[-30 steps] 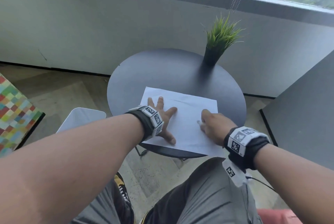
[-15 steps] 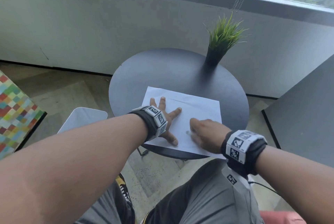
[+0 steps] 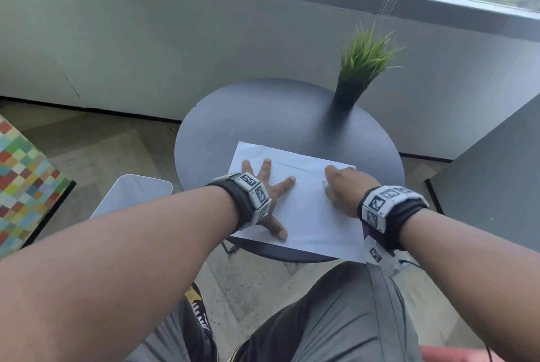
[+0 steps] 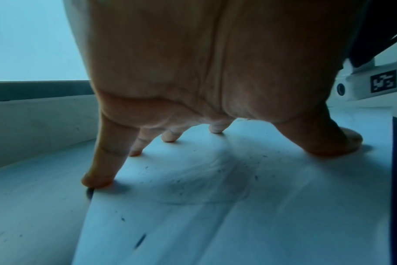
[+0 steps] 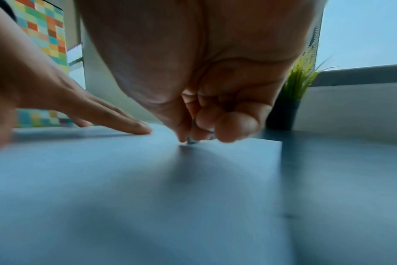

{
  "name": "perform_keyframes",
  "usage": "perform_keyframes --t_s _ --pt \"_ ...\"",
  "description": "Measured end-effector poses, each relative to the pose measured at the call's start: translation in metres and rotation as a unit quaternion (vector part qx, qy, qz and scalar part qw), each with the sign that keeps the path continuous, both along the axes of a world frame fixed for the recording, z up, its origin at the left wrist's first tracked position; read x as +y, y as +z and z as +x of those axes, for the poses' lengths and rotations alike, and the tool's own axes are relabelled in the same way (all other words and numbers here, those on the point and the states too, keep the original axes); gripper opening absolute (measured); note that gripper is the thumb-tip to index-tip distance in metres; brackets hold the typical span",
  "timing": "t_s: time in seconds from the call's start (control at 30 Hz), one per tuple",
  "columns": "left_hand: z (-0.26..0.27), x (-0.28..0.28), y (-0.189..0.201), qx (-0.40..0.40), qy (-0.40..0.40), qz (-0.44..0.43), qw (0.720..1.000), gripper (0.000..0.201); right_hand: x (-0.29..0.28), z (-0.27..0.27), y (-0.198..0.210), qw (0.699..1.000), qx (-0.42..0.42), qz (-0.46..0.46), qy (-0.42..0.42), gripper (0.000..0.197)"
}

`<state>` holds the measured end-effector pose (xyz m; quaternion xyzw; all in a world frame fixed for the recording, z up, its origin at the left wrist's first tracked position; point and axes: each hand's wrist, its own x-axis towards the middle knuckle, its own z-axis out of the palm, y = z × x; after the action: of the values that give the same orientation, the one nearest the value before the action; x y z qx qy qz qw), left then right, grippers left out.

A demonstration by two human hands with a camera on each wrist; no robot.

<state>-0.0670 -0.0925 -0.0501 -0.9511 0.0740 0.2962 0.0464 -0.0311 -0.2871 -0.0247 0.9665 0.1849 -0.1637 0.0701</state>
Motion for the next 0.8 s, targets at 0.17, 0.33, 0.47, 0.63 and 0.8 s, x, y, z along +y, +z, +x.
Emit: perform_keyframes --t_s 0.17,0.33,0.47,0.63,0.8 --pt "-0.001 -0.001 0.003 0.003 0.000 -0.004 1.000 0.131 0.020 -0.014 -0.011 0.996 0.044 0.016 0.080 0.015" --pt "-0.001 0.000 0.000 0.003 0.003 -0.003 1.000 0.132 0.007 0.007 -0.004 0.999 -0.006 -0.001 0.032 0.009" --pt "0.001 0.001 -0.002 0.004 0.003 -0.007 1.000 0.133 0.016 -0.027 -0.005 0.987 0.063 0.013 0.147 0.017" --pt "-0.004 0.004 0.004 0.008 -0.005 -0.013 1.000 0.130 -0.029 0.019 -0.005 0.998 0.014 0.036 -0.041 0.027" --pt "-0.002 0.020 0.014 0.010 -0.043 0.003 0.999 0.129 -0.030 0.008 -0.009 0.987 0.049 0.125 -0.090 0.025"
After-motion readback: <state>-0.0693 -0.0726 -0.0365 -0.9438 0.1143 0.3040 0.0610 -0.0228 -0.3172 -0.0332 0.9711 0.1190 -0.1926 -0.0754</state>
